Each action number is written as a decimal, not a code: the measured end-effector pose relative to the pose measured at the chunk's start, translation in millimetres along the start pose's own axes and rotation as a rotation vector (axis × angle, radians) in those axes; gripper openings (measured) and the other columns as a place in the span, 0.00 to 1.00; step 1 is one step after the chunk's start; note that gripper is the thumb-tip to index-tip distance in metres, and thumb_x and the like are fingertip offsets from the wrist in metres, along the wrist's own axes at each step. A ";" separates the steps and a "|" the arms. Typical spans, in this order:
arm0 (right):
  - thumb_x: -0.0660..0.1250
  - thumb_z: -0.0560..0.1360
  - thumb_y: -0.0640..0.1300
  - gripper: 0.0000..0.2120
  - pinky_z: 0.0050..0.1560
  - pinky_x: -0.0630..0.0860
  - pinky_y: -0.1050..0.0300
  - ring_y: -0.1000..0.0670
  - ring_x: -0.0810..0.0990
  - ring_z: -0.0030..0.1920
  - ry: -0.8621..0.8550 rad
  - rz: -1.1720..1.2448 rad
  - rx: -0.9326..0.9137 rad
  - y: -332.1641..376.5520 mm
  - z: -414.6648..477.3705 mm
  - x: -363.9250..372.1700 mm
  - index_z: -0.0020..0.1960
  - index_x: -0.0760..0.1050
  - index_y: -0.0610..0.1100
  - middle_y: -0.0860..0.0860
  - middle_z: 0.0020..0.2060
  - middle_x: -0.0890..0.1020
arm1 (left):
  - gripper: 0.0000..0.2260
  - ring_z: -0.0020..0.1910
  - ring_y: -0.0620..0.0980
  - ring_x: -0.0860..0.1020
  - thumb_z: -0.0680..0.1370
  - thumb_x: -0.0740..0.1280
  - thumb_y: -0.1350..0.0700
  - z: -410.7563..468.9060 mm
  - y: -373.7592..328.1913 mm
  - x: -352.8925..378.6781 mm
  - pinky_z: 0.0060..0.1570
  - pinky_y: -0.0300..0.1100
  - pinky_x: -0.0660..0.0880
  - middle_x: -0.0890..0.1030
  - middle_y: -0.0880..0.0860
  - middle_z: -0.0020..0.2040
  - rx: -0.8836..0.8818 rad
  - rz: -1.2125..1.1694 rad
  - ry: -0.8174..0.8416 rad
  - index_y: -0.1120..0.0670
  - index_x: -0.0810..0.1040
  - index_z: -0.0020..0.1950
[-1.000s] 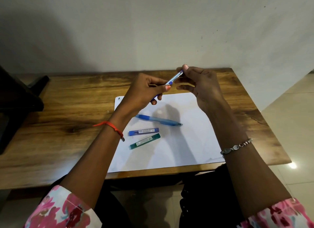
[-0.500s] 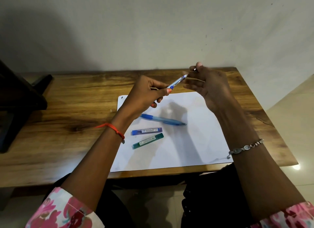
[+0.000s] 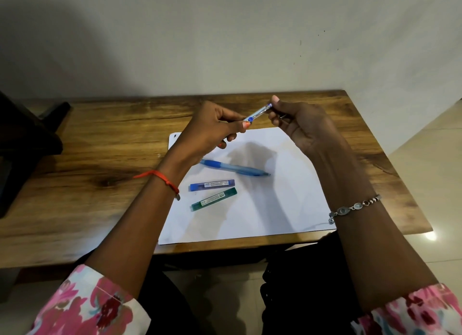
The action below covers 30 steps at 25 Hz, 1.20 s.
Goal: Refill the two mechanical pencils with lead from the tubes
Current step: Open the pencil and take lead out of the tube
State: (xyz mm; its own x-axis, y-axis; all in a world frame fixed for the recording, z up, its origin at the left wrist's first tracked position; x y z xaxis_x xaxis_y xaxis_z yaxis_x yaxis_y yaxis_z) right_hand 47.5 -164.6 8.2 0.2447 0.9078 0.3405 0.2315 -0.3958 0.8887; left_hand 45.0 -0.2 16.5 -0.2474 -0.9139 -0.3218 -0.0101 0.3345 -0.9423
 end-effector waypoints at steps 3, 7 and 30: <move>0.68 0.73 0.32 0.07 0.27 0.73 0.66 0.54 0.76 0.23 -0.054 0.032 -0.005 -0.9 -1.0 -1.5 0.36 0.76 0.33 0.47 0.25 0.79 | 0.07 0.23 0.39 0.70 0.73 0.69 0.58 0.2 -1.4 3.5 0.23 0.31 0.66 0.78 0.50 0.32 -0.005 0.020 0.002 0.59 0.82 0.48; 0.67 0.73 0.32 0.07 0.25 0.73 0.65 0.53 0.76 0.22 -0.090 0.059 -0.030 -2.3 -1.5 -2.2 0.36 0.75 0.32 0.46 0.24 0.78 | 0.07 0.22 0.39 0.70 0.74 0.69 0.58 0.2 -0.7 4.9 0.23 0.30 0.66 0.78 0.51 0.33 -0.010 0.025 -0.010 0.59 0.82 0.48; 0.73 0.63 0.29 0.09 0.35 0.73 0.59 0.42 0.81 0.40 0.141 -1.499 -0.125 -15.0 -9.9 -5.4 0.44 0.82 0.33 0.39 0.39 0.82 | 0.12 0.48 0.52 0.80 0.70 0.72 0.59 8.6 10.4 -0.6 0.54 0.49 0.77 0.84 0.57 0.51 0.104 0.555 -0.060 0.58 0.82 0.53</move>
State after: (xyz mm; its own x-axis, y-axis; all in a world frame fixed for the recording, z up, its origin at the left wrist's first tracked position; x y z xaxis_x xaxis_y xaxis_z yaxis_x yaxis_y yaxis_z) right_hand 33.3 -162.2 -3.9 -0.2300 0.4576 -0.8589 0.0970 0.8889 0.4477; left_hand 53.3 1.8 6.1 -0.1327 -0.6199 -0.7734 0.2025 0.7469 -0.6334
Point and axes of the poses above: each hand's wrist, its own z-axis towards the middle knuckle, its own x-axis out of the palm, y = z × x, the point moved 5 cm from there along z, towards the middle knuckle
